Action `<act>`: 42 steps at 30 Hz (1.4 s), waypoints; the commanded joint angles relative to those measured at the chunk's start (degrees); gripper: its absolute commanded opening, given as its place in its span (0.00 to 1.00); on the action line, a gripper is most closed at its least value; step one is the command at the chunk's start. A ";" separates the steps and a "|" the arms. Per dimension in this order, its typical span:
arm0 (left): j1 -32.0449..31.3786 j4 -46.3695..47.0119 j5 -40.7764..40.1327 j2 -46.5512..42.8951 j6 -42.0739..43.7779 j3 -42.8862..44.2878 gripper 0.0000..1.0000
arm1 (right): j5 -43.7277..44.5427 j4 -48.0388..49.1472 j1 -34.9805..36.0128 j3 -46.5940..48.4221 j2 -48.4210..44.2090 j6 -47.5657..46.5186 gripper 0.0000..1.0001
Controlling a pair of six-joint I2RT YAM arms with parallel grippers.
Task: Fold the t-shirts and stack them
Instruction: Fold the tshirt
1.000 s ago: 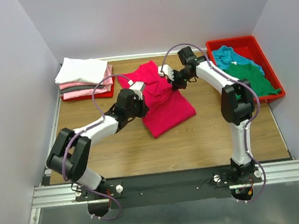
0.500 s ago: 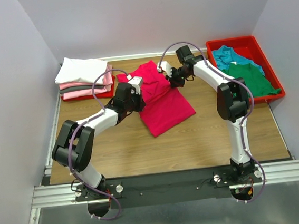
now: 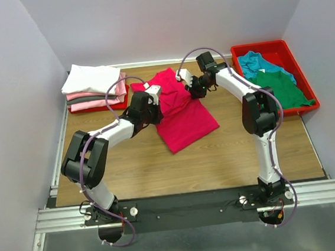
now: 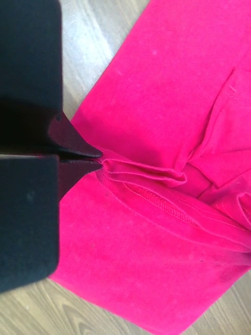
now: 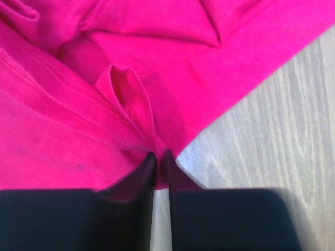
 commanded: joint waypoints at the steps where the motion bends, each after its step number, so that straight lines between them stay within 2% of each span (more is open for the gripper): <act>1: 0.49 -2.43 -2.18 1.44 1.08 3.21 0.19 | 2.61 3.14 0.58 2.63 2.38 3.76 0.25; 2: 0.49 -3.65 -5.67 1.62 1.08 4.01 0.40 | 3.40 4.63 0.58 2.81 2.38 8.12 0.50; 4: 0.57 -5.06 -10.16 1.01 1.34 7.07 0.55 | 6.91 10.07 0.58 2.81 1.86 15.85 0.69; 5: 0.75 -6.81 -16.19 0.75 1.69 8.48 0.59 | 8.75 13.92 0.58 2.55 0.99 18.60 0.76; 6: 0.75 -6.83 -19.56 0.22 1.87 9.80 0.61 | 11.03 13.96 0.58 2.55 0.46 21.85 0.99; 7: 0.84 -10.31 -26.29 -0.92 2.31 13.03 0.69 | 16.36 17.27 0.58 2.89 0.19 27.27 1.00; 10: 1.19 -12.10 -31.27 -4.86 4.32 16.57 0.78 | 22.02 17.83 -0.21 3.34 -1.65 35.19 1.00; 11: 1.19 -12.28 -31.28 -6.36 4.94 16.58 0.80 | 21.17 17.83 -0.65 2.12 -2.44 36.46 1.00; 12: 1.36 -12.89 -31.98 -7.77 5.21 16.32 0.83 | 19.25 17.65 -1.26 0.11 -3.67 37.34 1.00; 13: 1.63 -13.33 -31.46 -9.44 4.95 14.93 0.85 | 13.05 17.82 -3.01 -2.52 -7.16 38.48 1.00; 15: 2.50 -13.34 -25.86 -15.23 3.81 11.94 0.85 | 7.04 17.65 -4.60 -11.31 -9.82 42.00 1.00; 16: 2.77 -12.90 -23.75 -19.87 1.89 7.49 0.85 | 3.36 17.30 -5.83 -14.56 -12.18 42.70 1.00; 18: 3.21 -11.32 -18.12 -24.98 -1.88 2.37 0.84 | 0.61 17.39 -6.45 -23.52 -14.48 43.15 0.99; 19: 3.30 -10.09 -14.62 -30.23 -3.56 -2.70 0.84 | -0.27 17.30 -6.71 -27.73 -16.06 43.24 0.97; 22: 3.39 -8.68 -9.33 -37.99 -9.09 -11.07 0.83 | -3.26 17.30 -6.89 -32.95 -17.48 43.59 0.92; 23: 3.39 -8.33 -6.70 -42.45 -10.16 -12.58 0.82 | -3.88 17.30 -7.07 -35.05 -17.57 44.46 0.87; 25: 3.39 -8.06 -4.23 -48.44 -12.71 -16.18 0.81 | -4.94 17.30 -7.42 -36.56 -17.65 45.08 0.83; 30: 3.30 -8.50 4.04 -54.97 -15.79 -19.80 0.77 | -5.38 17.12 -7.95 -38.50 -16.95 47.72 0.71; 34: 3.30 -9.20 7.91 -56.56 -13.78 -20.42 0.73 | -8.10 15.99 -8.47 -39.99 -16.95 48.34 0.50; 35: 3.30 -9.46 8.61 -56.48 -13.08 -20.16 0.73 | -8.19 15.46 -8.48 -40.95 -17.04 47.81 0.39; 37: 3.30 -10.43 10.90 -56.30 -10.79 -19.63 0.72 | -7.67 13.18 -8.56 -41.83 -18.00 46.58 0.30; 40: 2.60 -10.52 16.16 -55.51 -6.24 -18.32 0.67 | -3.65 8.26 -8.74 -43.42 -21.07 42.28 0.05; 41: 2.07 -10.61 18.09 -55.07 -5.26 -17.09 0.65 | -3.28 6.68 -8.83 -43.77 -22.91 39.75 0.00; 42: 1.11 -10.61 18.37 -54.89 -4.46 -16.30 0.65 | -2.49 4.92 -8.74 -44.64 -23.88 38.07 0.00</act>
